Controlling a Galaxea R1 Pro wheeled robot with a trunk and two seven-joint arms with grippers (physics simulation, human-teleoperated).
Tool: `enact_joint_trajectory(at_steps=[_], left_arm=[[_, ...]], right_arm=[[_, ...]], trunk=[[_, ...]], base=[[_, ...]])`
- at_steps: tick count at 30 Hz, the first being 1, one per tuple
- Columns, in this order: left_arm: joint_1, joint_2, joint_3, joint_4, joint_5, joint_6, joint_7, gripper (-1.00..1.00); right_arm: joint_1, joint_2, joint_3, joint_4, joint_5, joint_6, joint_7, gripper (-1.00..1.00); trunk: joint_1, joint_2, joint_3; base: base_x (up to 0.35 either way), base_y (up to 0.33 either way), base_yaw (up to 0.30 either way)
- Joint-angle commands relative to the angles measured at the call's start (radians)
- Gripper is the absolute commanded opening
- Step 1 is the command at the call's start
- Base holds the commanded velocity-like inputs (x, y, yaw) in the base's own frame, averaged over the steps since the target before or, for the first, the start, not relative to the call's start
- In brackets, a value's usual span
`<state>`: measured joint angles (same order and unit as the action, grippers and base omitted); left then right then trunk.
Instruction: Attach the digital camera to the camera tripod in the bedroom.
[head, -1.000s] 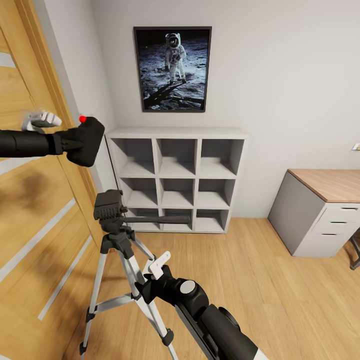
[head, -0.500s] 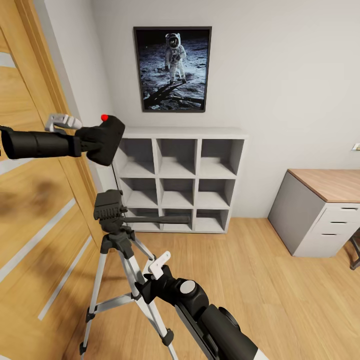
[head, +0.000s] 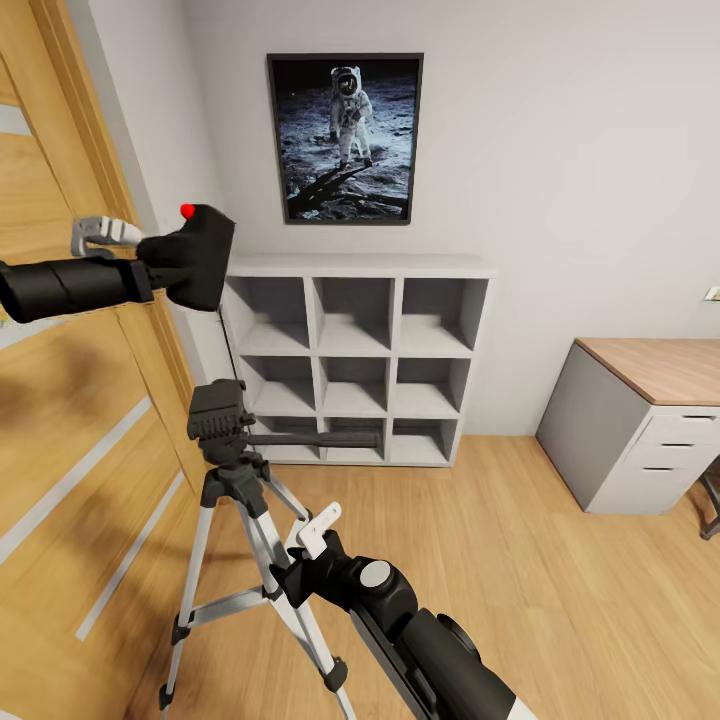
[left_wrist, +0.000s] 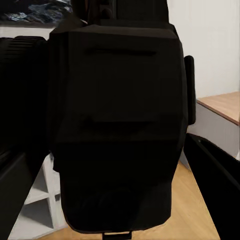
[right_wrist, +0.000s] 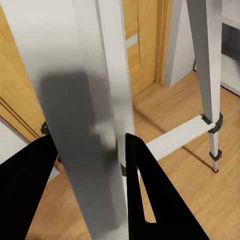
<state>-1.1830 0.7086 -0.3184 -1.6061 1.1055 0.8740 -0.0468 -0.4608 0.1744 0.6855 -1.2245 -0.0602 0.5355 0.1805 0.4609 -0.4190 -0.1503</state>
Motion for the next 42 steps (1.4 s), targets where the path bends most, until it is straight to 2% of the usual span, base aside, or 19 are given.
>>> enact_joint_trajectory(at_steps=[1, 4, 6, 7, 8, 12, 13, 14, 16, 19, 21, 24, 25, 28, 31, 33, 36, 38, 42], left_arm=[[0.003, 0.002, 0.015, -0.001, -0.002, -0.001, -0.008, -1.00], [0.015, 0.008, 0.044, -0.002, -0.013, -0.005, -0.012, -1.00], [0.018, 0.012, 0.047, -0.002, -0.040, -0.004, -0.013, -1.00], [0.018, 0.013, 0.043, -0.002, -0.063, -0.003, -0.015, -1.00], [0.018, 0.013, 0.043, -0.002, -0.063, -0.003, -0.015, -1.00], [0.009, 0.016, 0.012, -0.003, -0.151, 0.012, -0.052, -1.00], [0.009, 0.016, 0.012, -0.003, -0.151, 0.012, -0.052, -1.00], [0.007, 0.018, 0.007, -0.003, -0.167, 0.015, -0.081, -1.00], [0.002, 0.031, -0.002, -0.003, -0.196, 0.019, -0.163, -1.00], [-0.019, 0.082, -0.017, -0.003, -0.271, 0.021, -0.325, -1.00], [-0.037, 0.121, -0.029, -0.003, -0.346, 0.014, -0.452, -1.00], [-0.061, 0.164, -0.041, 0.002, -0.481, -0.027, -0.662, -1.00], [-0.061, 0.164, -0.041, 0.002, -0.481, -0.027, -0.662, -1.00], [-0.094, 0.187, -0.048, 0.021, -0.613, -0.090, -0.867, -1.00], [-0.138, 0.188, -0.060, 0.081, -0.702, -0.175, -1.046, -1.00], [-0.173, 0.181, -0.078, 0.130, -0.735, -0.240, -1.148, -1.00], [-0.222, 0.173, -0.114, 0.194, -0.763, -0.317, -1.262, -1.00], [-0.235, 0.171, -0.127, 0.213, -0.769, -0.336, -1.288, -1.00], [-0.273, 0.165, -0.196, 0.276, -0.783, -0.397, -1.352, -1.00]], right_arm=[[-0.001, 0.000, 0.000, -0.001, -0.007, 0.006, -0.001, -1.00], [-0.001, 0.000, 0.000, -0.001, -0.007, 0.006, -0.001, -1.00], [-0.001, 0.000, 0.000, -0.001, -0.007, 0.006, -0.001, -1.00], [-0.001, 0.000, 0.000, -0.001, -0.006, 0.006, -0.001, -1.00], [-0.001, 0.000, 0.000, -0.001, -0.006, 0.006, -0.001, -1.00], [-0.001, 0.000, 0.000, -0.001, -0.006, 0.006, -0.001, -1.00], [-0.001, 0.000, 0.000, -0.001, -0.006, 0.006, -0.001, -1.00], [-0.001, 0.000, 0.000, -0.001, -0.006, 0.006, -0.001, -1.00], [-0.001, 0.000, 0.000, -0.001, -0.006, 0.006, -0.001, -1.00], [-0.001, 0.000, 0.001, -0.001, -0.006, 0.006, -0.001, -1.00], [-0.001, 0.000, 0.002, -0.001, -0.005, 0.006, -0.001, -1.00], [-0.001, 0.000, 0.002, -0.001, -0.005, 0.006, -0.001, -1.00], [-0.001, 0.000, 0.002, -0.001, -0.005, 0.006, -0.001, -1.00], [-0.001, 0.000, 0.003, 0.000, -0.004, 0.006, -0.001, -1.00], [-0.001, 0.000, 0.003, 0.000, -0.004, 0.006, -0.001, -1.00], [-0.001, 0.000, 0.003, 0.000, -0.004, 0.006, -0.001, -1.00], [-0.001, 0.000, 0.003, 0.000, -0.004, 0.006, -0.001, -1.00], [-0.001, 0.000, 0.003, 0.000, -0.004, 0.006, -0.001, -1.00], [-0.001, 0.000, 0.003, 0.000, -0.004, 0.006, -0.001, -1.00]], trunk=[[0.001, -0.002, -0.002], [0.001, -0.002, -0.002], [0.001, -0.002, -0.002], [0.001, -0.002, -0.002], [0.001, -0.002, -0.002], [0.001, -0.002, -0.002], [0.001, -0.002, -0.002], [0.001, -0.002, -0.002], [0.001, -0.002, -0.002], [0.001, -0.002, -0.002], [0.001, -0.002, -0.002], [0.001, -0.002, -0.002], [0.001, -0.002, -0.002], [0.001, -0.002, -0.002], [0.001, -0.002, -0.002], [0.001, -0.002, -0.002], [0.001, -0.002, -0.002], [0.001, -0.002, -0.002], [0.001, -0.002, -0.002]], base=[[0.000, 0.000, 0.000], [0.000, 0.000, 0.000], [0.000, 0.000, 0.000], [0.000, 0.000, 0.000], [0.000, 0.000, 0.000], [0.000, 0.000, 0.000], [0.000, 0.000, 0.000], [0.000, 0.000, 0.000], [0.000, 0.000, 0.000], [0.000, 0.000, 0.000], [0.000, 0.000, 0.000], [0.000, 0.000, 0.000], [0.000, 0.000, 0.000], [0.000, 0.000, 0.000], [0.000, 0.000, 0.000], [0.000, 0.000, 0.000], [0.000, 0.000, 0.000], [0.000, 0.000, 0.000], [0.000, 0.000, 0.000]])
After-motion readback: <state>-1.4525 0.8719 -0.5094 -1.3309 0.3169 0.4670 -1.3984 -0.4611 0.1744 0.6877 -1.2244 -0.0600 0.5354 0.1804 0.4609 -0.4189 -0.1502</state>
